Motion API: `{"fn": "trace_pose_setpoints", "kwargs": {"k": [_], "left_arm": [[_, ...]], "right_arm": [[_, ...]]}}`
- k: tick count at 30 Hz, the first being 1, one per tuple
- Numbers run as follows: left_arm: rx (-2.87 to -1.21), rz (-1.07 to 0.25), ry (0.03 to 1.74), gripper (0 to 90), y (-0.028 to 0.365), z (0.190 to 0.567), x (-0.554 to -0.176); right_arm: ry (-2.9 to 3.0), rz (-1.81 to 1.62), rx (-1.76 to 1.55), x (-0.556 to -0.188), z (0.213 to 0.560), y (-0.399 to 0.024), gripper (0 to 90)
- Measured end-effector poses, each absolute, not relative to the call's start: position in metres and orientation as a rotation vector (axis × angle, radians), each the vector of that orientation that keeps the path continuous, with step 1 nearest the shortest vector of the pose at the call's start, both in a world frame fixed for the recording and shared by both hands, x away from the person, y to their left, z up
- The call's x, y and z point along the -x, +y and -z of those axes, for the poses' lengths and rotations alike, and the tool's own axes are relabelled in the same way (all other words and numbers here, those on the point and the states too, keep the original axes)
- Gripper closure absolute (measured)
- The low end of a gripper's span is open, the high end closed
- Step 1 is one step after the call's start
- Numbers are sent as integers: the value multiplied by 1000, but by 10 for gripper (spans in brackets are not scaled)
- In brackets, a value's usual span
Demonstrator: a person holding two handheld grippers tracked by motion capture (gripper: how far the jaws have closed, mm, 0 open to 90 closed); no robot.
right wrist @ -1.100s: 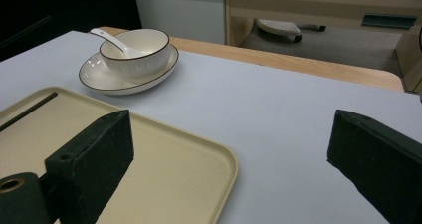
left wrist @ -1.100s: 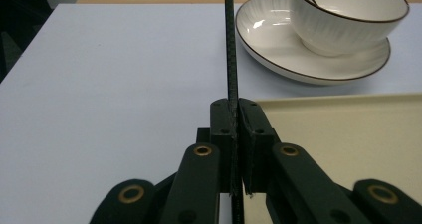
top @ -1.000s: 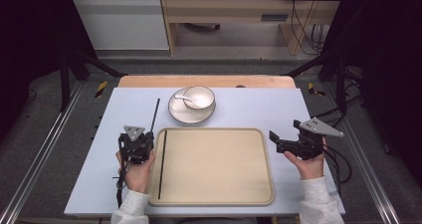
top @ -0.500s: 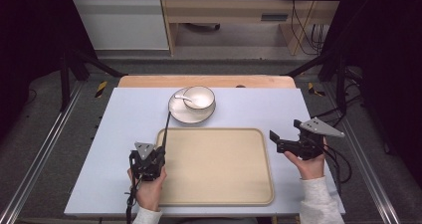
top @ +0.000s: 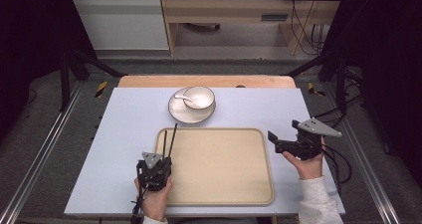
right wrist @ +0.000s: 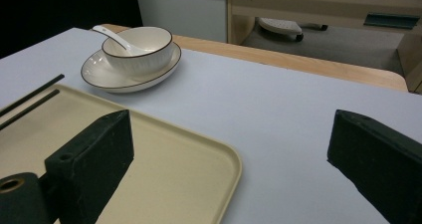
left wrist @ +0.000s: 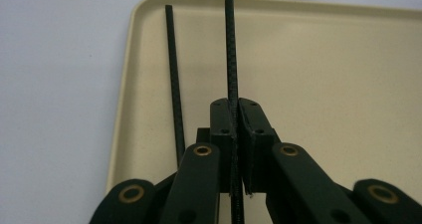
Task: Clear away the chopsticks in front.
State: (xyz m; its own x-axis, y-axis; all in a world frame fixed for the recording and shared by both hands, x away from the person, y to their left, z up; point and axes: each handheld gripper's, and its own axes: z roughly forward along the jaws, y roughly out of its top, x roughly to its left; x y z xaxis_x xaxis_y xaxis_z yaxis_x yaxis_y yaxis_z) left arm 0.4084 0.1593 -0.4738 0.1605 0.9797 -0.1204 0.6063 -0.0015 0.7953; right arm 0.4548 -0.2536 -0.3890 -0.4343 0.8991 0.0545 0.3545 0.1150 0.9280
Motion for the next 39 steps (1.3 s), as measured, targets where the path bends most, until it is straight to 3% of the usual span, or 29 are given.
{"fn": "trace_pose_setpoints", "kwargs": {"k": [25,30,39], "left_arm": [[-1761,-624,1559,826,152,480,-407],[-1761,-634,1521,766,156,472,-410],[-1745,-626,1310,568,168,434,-426]], "right_arm": [[1873,-1298,-1215,-456,391,-251,46],[1866,-1299,-1216,-455,390,-253,46],[1851,-1310,-1216,-454,388,-255,43]]}}
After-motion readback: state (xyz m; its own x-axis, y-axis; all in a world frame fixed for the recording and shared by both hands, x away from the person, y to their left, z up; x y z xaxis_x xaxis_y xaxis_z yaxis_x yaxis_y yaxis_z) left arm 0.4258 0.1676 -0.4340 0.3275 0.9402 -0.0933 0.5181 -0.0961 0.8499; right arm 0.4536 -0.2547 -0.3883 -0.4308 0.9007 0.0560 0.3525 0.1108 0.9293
